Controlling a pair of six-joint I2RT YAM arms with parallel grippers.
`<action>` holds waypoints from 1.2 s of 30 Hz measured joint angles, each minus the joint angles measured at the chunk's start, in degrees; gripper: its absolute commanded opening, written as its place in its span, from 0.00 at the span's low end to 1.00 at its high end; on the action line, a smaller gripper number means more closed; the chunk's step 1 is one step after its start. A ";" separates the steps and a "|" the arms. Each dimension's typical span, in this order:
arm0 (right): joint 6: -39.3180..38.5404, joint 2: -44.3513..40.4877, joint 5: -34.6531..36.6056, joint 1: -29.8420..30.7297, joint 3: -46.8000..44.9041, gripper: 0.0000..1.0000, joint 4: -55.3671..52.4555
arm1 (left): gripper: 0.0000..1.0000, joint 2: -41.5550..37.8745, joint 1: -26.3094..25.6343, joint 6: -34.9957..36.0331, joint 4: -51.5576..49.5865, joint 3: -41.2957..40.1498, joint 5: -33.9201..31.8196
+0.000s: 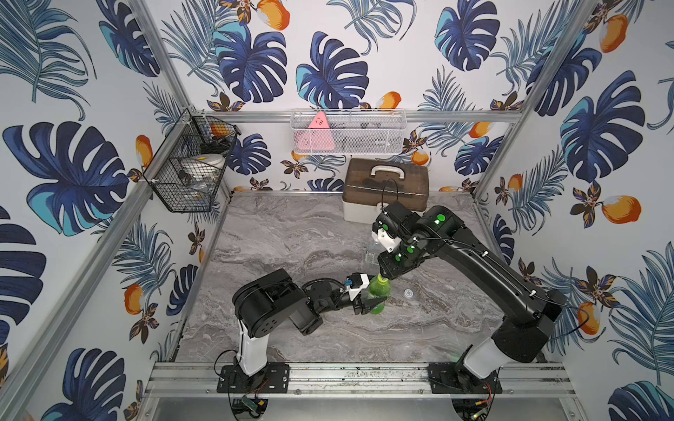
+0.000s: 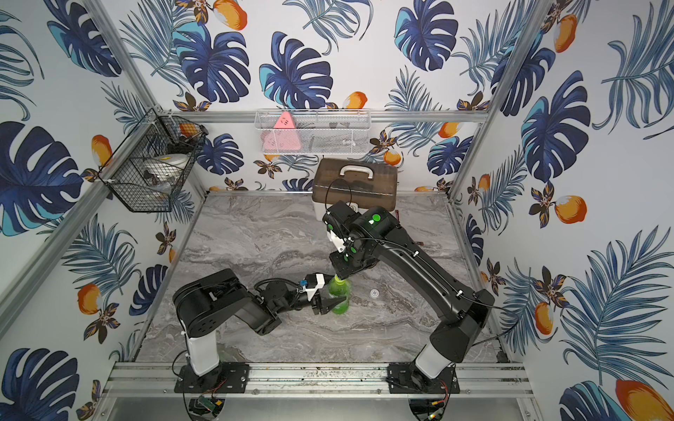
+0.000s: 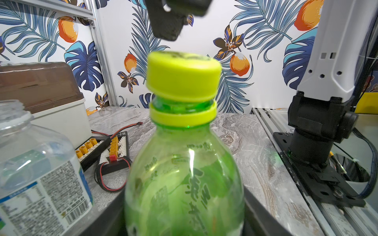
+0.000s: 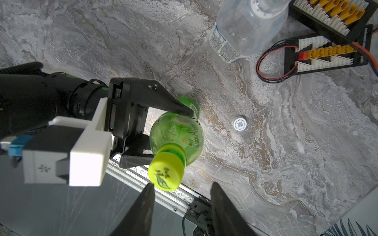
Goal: Screw on the bottle caps
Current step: Screw the bottle cap onto the plastic bottle.
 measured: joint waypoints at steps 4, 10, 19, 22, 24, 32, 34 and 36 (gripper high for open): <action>0.04 -0.11 -0.72 -1.44 -0.68 0.40 0.85 | 0.69 -0.07 0.00 0.00 0.00 -0.09 -0.02; 0.04 -0.09 -1.84 -1.44 -1.90 0.37 1.42 | 0.69 -0.07 0.00 0.00 0.00 -0.07 -0.02; 0.11 -0.17 -2.38 -1.88 -3.65 0.32 2.80 | 0.69 -0.17 0.00 0.00 0.00 -0.22 -0.31; 0.26 -0.11 -3.21 -2.19 -3.61 0.31 2.97 | 0.69 -0.20 0.00 -0.07 0.00 -0.24 -0.44; 0.24 0.11 -3.61 -2.29 -3.32 0.31 2.89 | 0.69 -0.20 0.00 -0.09 0.00 -0.24 -0.46; 0.26 1.51 -4.76 -2.58 -1.60 0.29 1.57 | 0.69 -0.20 0.02 -0.04 0.00 -0.35 -0.50; 0.28 1.70 -4.66 -2.58 -1.46 0.29 1.42 | 0.69 -0.17 0.02 -0.04 0.00 -0.35 -0.48; 0.28 1.73 -4.66 -2.58 -1.53 0.29 1.40 | 0.69 -0.17 0.00 -0.04 0.00 -0.35 -0.48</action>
